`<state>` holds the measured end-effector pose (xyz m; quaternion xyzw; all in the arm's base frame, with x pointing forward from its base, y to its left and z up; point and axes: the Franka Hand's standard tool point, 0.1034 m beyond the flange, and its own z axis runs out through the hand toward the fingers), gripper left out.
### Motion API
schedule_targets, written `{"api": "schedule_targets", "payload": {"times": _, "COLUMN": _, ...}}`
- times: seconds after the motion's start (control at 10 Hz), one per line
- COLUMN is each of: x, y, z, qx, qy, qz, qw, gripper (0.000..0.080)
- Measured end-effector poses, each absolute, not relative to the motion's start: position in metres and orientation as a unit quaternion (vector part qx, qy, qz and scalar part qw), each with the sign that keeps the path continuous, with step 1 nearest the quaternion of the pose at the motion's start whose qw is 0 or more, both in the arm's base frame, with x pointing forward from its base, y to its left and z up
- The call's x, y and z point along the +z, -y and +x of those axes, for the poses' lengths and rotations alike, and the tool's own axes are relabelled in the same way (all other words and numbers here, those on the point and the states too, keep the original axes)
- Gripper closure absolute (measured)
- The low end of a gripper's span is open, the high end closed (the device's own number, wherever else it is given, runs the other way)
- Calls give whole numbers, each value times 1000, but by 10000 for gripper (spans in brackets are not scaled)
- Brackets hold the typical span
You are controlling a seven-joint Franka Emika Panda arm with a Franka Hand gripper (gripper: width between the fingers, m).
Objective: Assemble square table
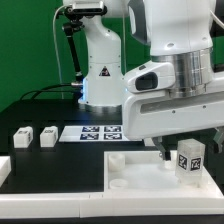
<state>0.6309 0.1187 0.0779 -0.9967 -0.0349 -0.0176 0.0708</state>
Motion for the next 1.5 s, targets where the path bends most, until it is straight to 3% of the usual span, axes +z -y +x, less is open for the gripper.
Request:
{"api": "schedule_targets", "payload": {"times": 0.2, "x": 78, "y": -116, "z": 632, "qx": -22, "qy": 56, "qz": -996, "qw": 72, "gripper": 150}}
{"api": "schedule_targets", "payload": {"times": 0.5, "x": 77, "y": -115, "z": 632, "qx": -22, "qy": 58, "qz": -996, "qw": 71, "gripper": 508}}
{"api": "schedule_targets", "payload": {"times": 0.9, "x": 77, "y": -114, "z": 632, "qx": -19, "qy": 18, "qz": -997, "qw": 73, "gripper": 508}}
{"api": "schedule_targets", "payload": {"times": 1.3, "x": 76, "y": -111, "z": 635, "qx": 6, "qy": -175, "qz": -981, "qw": 78, "gripper": 508}}
{"api": "schedule_targets", "payload": {"times": 1.5, "x": 77, "y": -110, "z": 635, "qx": -7, "qy": -146, "qz": -986, "qw": 80, "gripper": 508}}
